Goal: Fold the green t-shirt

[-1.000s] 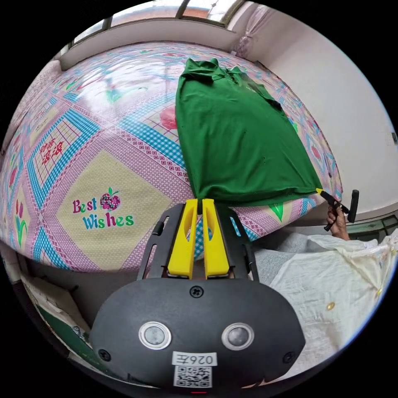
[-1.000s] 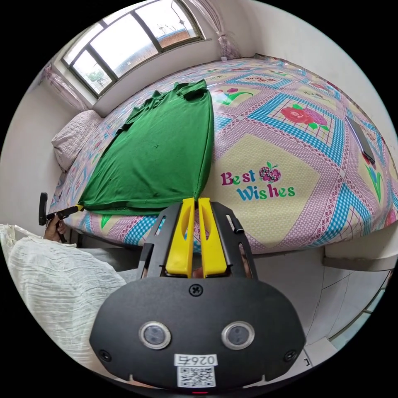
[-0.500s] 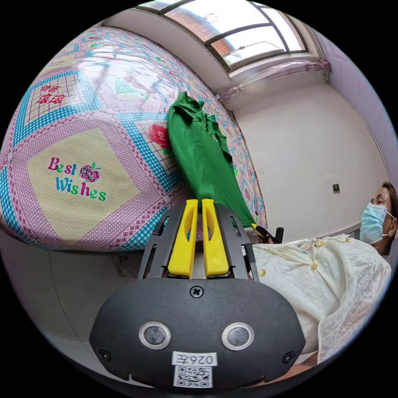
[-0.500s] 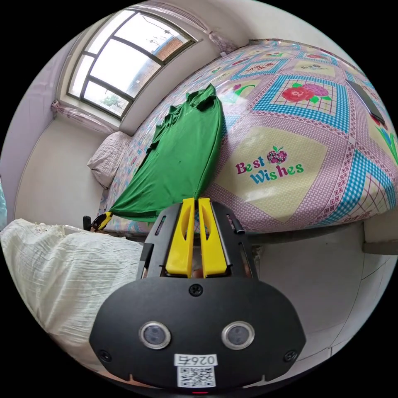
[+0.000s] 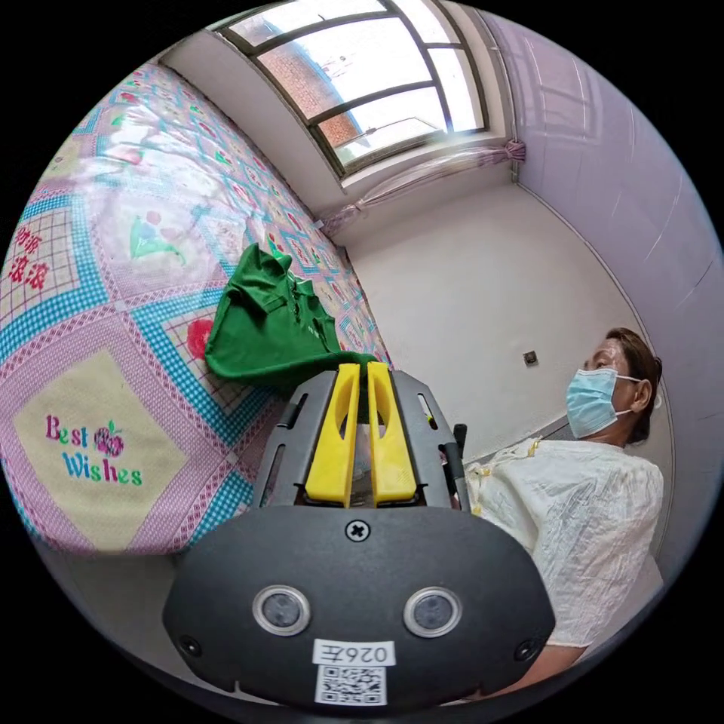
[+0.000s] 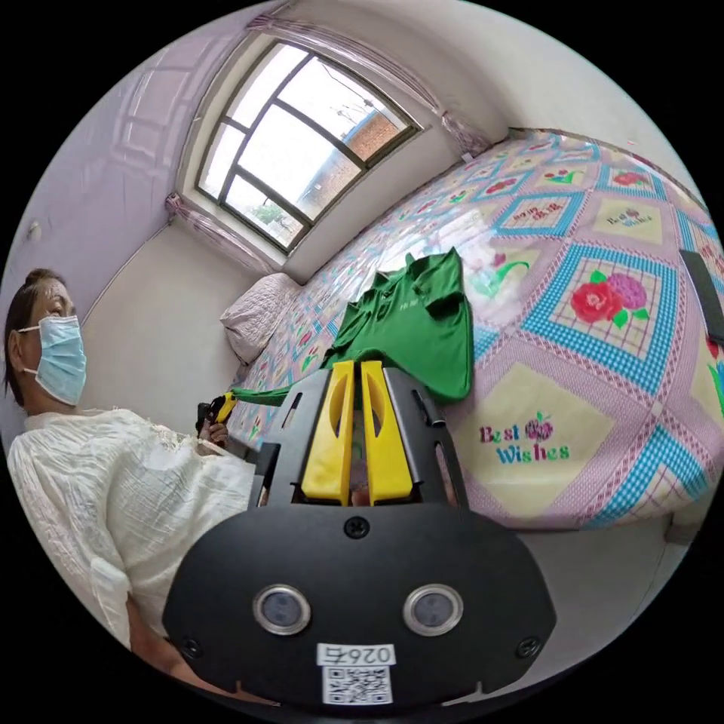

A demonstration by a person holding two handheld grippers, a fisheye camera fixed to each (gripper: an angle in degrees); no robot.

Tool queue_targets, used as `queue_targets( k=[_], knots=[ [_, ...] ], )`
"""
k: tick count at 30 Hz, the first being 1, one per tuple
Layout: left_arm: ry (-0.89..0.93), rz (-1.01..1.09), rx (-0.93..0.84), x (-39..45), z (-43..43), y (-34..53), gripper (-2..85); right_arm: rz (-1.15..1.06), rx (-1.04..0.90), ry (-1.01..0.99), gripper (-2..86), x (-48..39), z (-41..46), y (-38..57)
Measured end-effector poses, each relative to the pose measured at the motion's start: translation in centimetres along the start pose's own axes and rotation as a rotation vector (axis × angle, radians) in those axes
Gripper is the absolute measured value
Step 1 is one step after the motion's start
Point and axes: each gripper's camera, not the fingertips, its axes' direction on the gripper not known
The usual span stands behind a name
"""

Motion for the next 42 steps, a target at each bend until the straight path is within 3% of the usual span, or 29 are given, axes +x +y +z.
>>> queue_targets(
  k=[12, 23, 27, 32, 38, 42],
  knots=[
    [0.083, -0.139, 0.02, -12.8, 10.8, -22.7, 0.1, 0.003, -0.008, 0.08, -1.4, 9.8, 16.8, -26.5],
    [0.011, -0.359, -0.102, -27.8, 22.4, -35.7, 0.0, 0.136, -0.317, 0.243, -0.9, 21.7, 35.1, -40.6],
    [0.023, -0.411, -0.143, -30.9, 24.1, -37.0, 0.3, 0.139, -0.353, 0.198, 1.6, 23.6, 36.8, -42.0],
    [0.056, -0.403, -0.179, -32.6, 24.2, -38.0, 0.4, 0.255, -0.278, -0.066, 10.3, 27.3, 34.7, -43.5],
    [0.028, -0.428, -0.136, -33.5, 22.0, -38.3, -0.7, 0.299, -0.108, -0.02, 8.1, 27.5, 29.4, -43.5],
    [0.057, -0.303, -0.043, -30.9, 21.4, -38.8, -0.9, 0.128, -0.172, 0.032, 5.5, 21.0, 31.5, -43.1]
  ],
)
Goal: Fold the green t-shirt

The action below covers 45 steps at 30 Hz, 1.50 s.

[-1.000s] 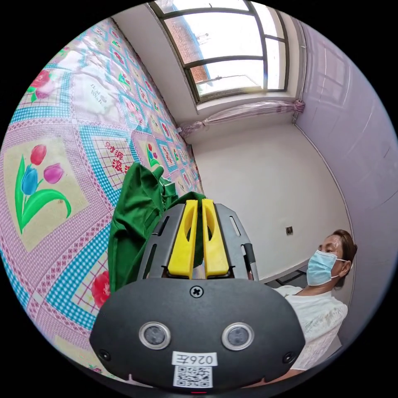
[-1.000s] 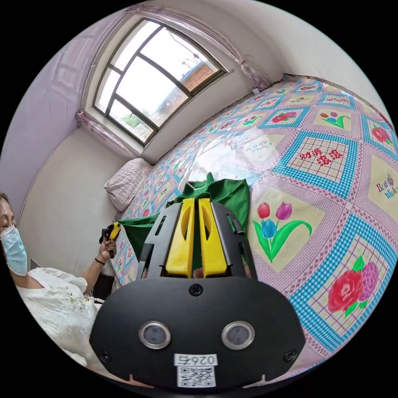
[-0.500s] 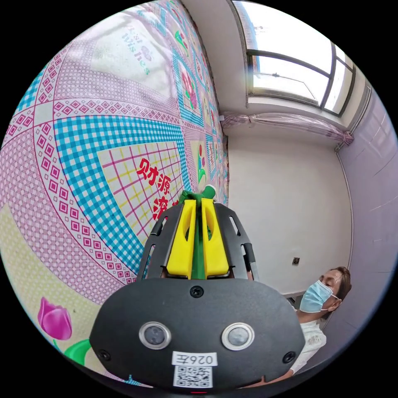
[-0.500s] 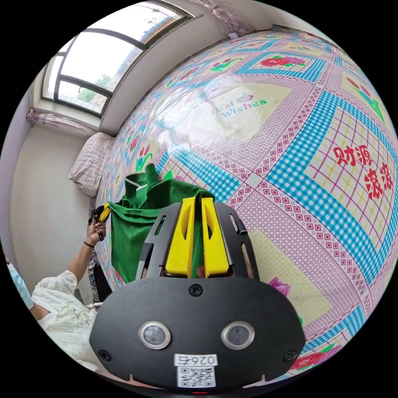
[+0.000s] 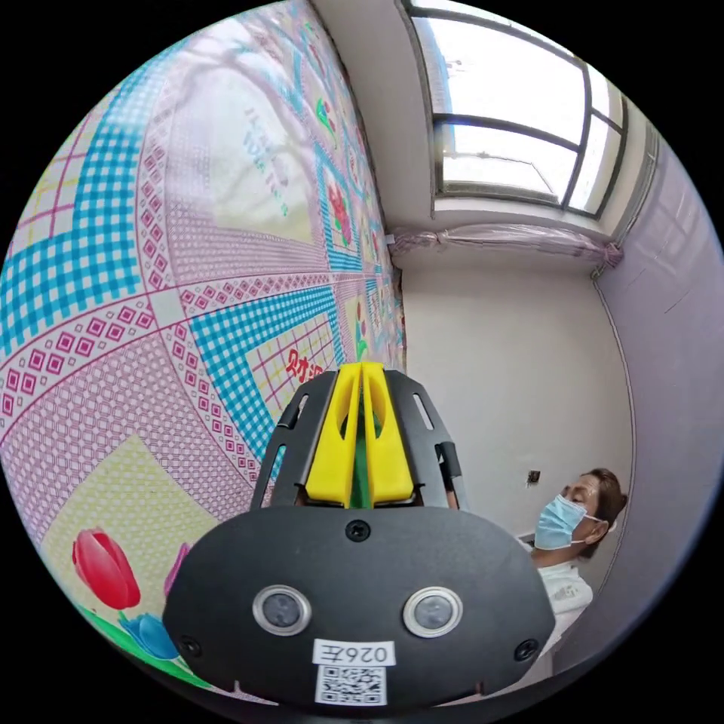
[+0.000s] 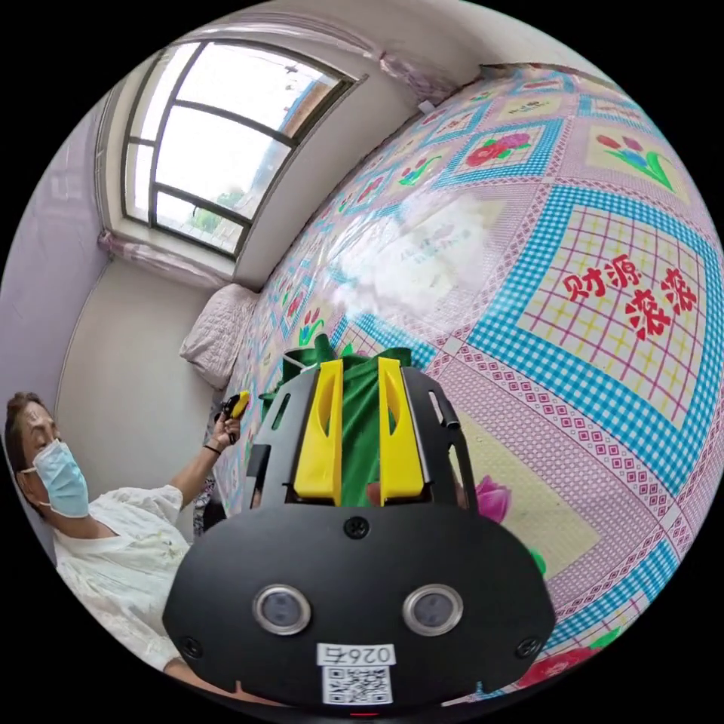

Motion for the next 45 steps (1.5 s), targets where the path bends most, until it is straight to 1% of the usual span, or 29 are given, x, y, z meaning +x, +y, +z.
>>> queue_targets(
  k=[1, 2, 3, 4, 5, 7, 8, 10, 13, 18, 20, 24, 27, 29, 30, 32, 34, 36, 38, 41, 45],
  knots=[
    [-0.023, 0.1, -0.042, 2.2, 1.1, 0.5, -1.0, -0.065, -0.043, 0.011, 5.3, -2.6, 1.8, 0.3],
    [-0.09, 0.232, -0.073, 5.1, 2.8, 1.8, -1.0, -0.126, -0.089, 0.014, 5.1, -5.1, 3.9, 0.6],
    [-0.113, 0.292, -0.091, 6.4, 3.9, 2.6, -1.0, -0.155, -0.11, 0.017, 4.9, -6.3, 5.0, 0.7],
    [-0.119, 0.39, -0.154, 8.4, 6.5, 4.1, -1.0, -0.211, -0.141, 0.027, 4.7, -8.6, 7.2, 0.9],
    [-0.106, 0.439, -0.225, 9.3, 9.3, 5.5, -1.0, -0.257, -0.167, 0.04, 4.3, -10.5, 9.2, 1.0],
    [-0.125, 0.456, -0.327, 9.4, 13.3, 6.6, -1.0, -0.304, -0.203, 0.084, 3.5, -12.6, 12.2, 0.9],
    [-0.168, 0.455, -0.393, 9.0, 15.8, 6.9, -1.0, -0.312, -0.214, 0.116, 3.1, -13.4, 13.8, 0.7],
    [-0.247, 0.427, -0.464, 8.0, 18.8, 6.6, -1.0, -0.318, -0.24, 0.167, 3.1, -13.8, 15.6, 0.4],
    [-0.384, 0.391, -0.464, 6.9, 20.5, 4.7, -1.0, -0.29, -0.231, 0.293, 3.3, -13.6, 16.2, 0.4],
    [-0.424, 0.357, -0.517, 6.2, 19.8, 2.6, -1.0, -0.186, -0.077, 0.249, 3.6, -14.1, 12.1, 2.9],
    [-0.425, 0.37, -0.481, 7.2, 17.5, 3.0, -1.0, -0.168, 0.008, 0.251, 3.5, -16.1, 9.8, 5.6],
    [-0.391, 0.362, -0.356, 8.8, 12.1, 5.4, -1.0, -0.207, 0.043, 0.215, 3.0, -21.8, 9.0, 11.2],
    [-0.38, 0.344, -0.235, 10.0, 6.8, 9.5, -1.0, -0.301, -0.026, 0.166, 2.7, -29.0, 12.1, 16.7],
    [-0.37, 0.344, -0.155, 11.1, 2.8, 13.9, -1.0, -0.428, -0.114, 0.146, 3.3, -36.2, 16.1, 21.6],
    [-0.368, 0.342, -0.135, 11.3, 1.9, 15.1, -1.0, -0.467, -0.132, 0.147, 3.6, -38.1, 17.1, 22.9],
    [-0.349, 0.323, -0.071, 11.9, -1.8, 20.0, -1.0, -0.64, -0.22, 0.153, 4.4, -45.4, 21.5, 28.0],
    [-0.324, 0.305, -0.014, 12.0, -4.7, 23.7, -1.0, -0.747, -0.272, 0.159, 5.4, -50.3, 24.6, 31.7],
    [-0.294, 0.281, 0.054, 11.8, -7.7, 27.3, -1.0, -0.85, -0.291, 0.201, 5.4, -54.8, 27.2, 35.5],
    [-0.26, 0.239, 0.135, 11.1, -11.3, 31.8, -1.0, -0.997, -0.26, 0.347, 5.3, -59.8, 30.3, 40.5],
    [-0.252, 0.187, 0.19, 9.9, -15.1, 36.3, -1.0, -1.16, -0.184, 0.538, 4.8, -64.6, 34.0, 46.4],
    [-0.252, 0.139, 0.215, 8.3, -18.5, 40.0, -1.0, -1.285, -0.154, 0.704, 4.3, -68.2, 38.5, 51.4]
  ],
)
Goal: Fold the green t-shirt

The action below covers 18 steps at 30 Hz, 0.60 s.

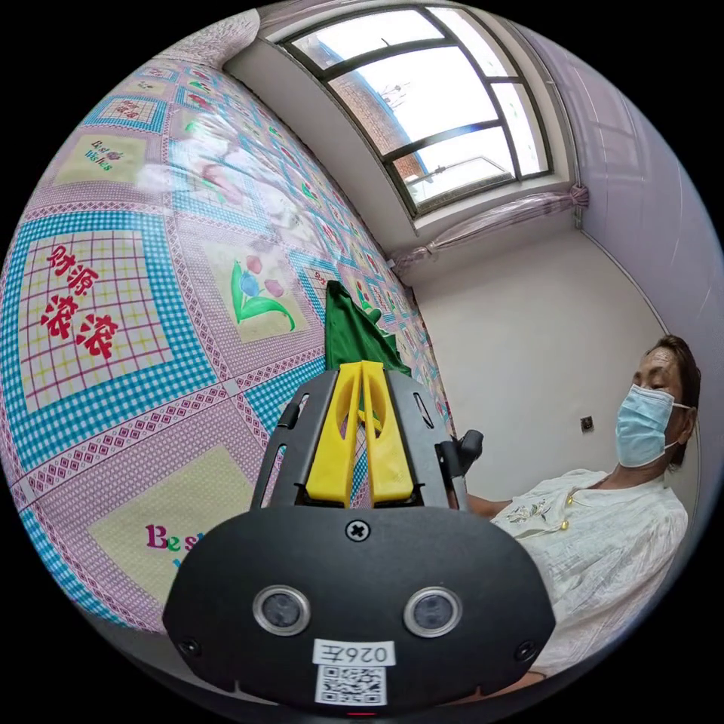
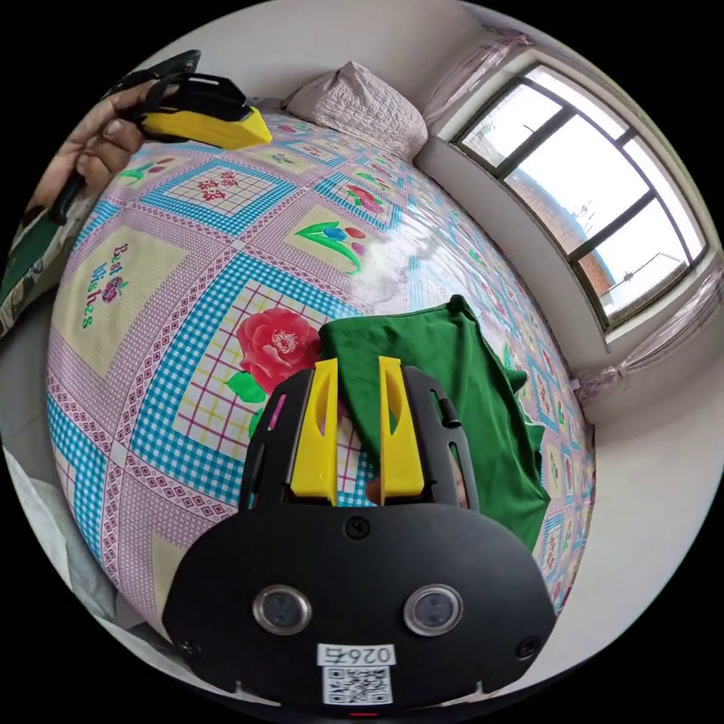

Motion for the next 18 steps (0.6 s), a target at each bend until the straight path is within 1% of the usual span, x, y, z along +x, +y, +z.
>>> queue_targets(
  k=[2, 5, 11, 15, 18],
  knots=[
    [0.015, -0.022, 0.016, -1.1, -1.7, 1.3, -1.0, -0.058, -0.024, 0.068, 4.4, -3.4, 0.5, -1.9],
    [0.019, -0.035, 0.02, -2.0, -3.1, 2.3, -1.0, -0.086, -0.058, 0.093, 4.5, -6.2, 1.1, -3.9],
    [0.022, -0.016, -0.002, -2.8, -5.0, 2.4, -1.0, -0.032, -0.085, 0.127, 4.5, -8.6, 1.2, -7.6],
    [0.018, 0.006, -0.027, -2.8, -5.6, 2.1, -1.0, -0.039, -0.098, 0.161, 3.3, -10.0, 1.5, -9.4],
    [0.02, 0.023, -0.034, -2.7, -6.0, 1.8, -1.0, -0.044, -0.126, 0.159, -0.2, -10.9, 2.0, -10.5]
  ],
)
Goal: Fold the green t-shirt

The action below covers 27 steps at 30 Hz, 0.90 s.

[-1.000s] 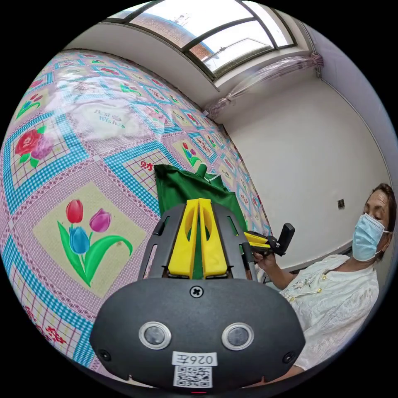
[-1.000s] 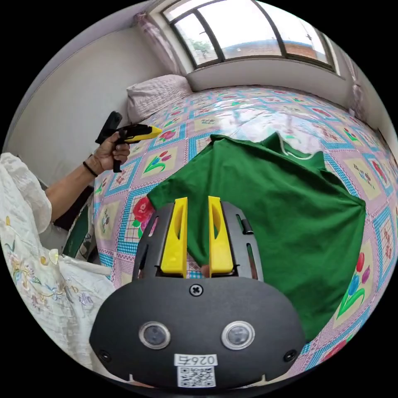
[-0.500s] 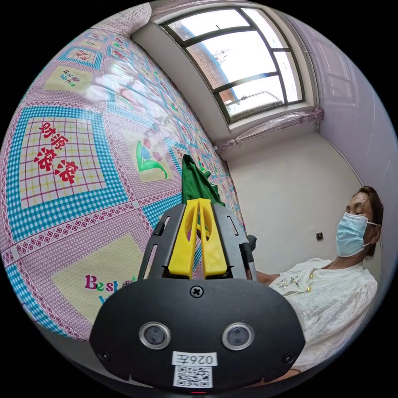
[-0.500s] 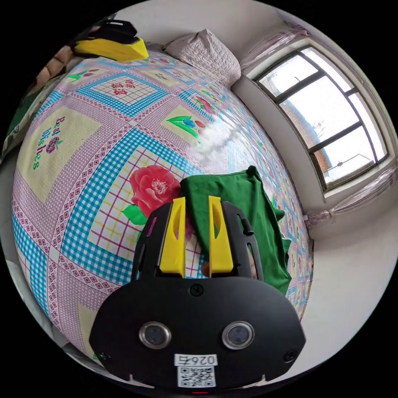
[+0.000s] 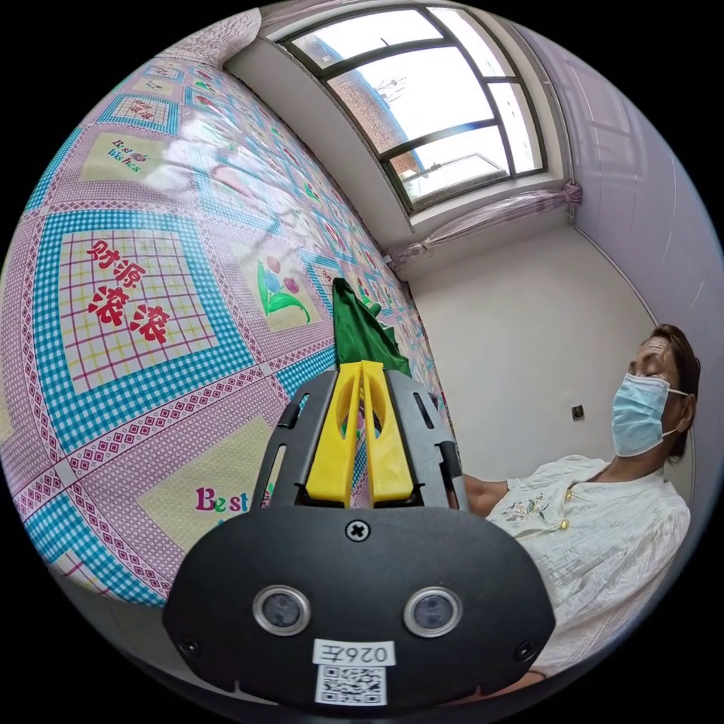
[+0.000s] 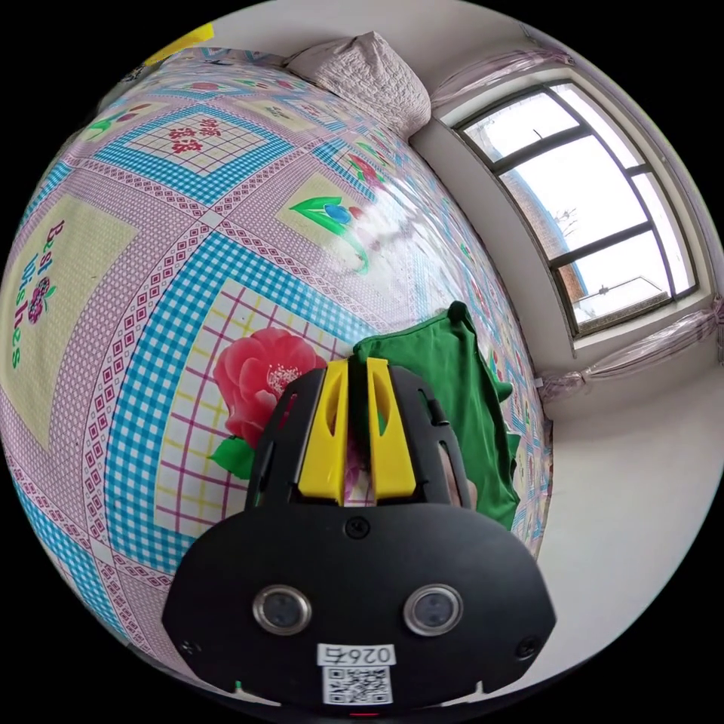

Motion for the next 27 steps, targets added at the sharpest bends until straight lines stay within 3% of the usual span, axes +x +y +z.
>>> queue_targets(
  k=[9, 16, 27],
  knots=[
    [-0.056, 0.046, -0.051, 0.2, 1.0, -2.3, -1.0, 0.026, 0.012, -0.192, -1.1, -0.3, -3.0, 2.3],
    [-0.131, 0.125, -0.204, 1.3, 8.4, -5.2, -0.1, -0.004, -0.005, -0.36, -1.0, -2.1, -9.3, 12.7],
    [-0.288, 0.387, -0.571, 4.5, 25.2, -7.0, 7.8, -0.044, -0.154, -0.286, -1.0, -3.8, -13.2, 25.8]
  ],
)
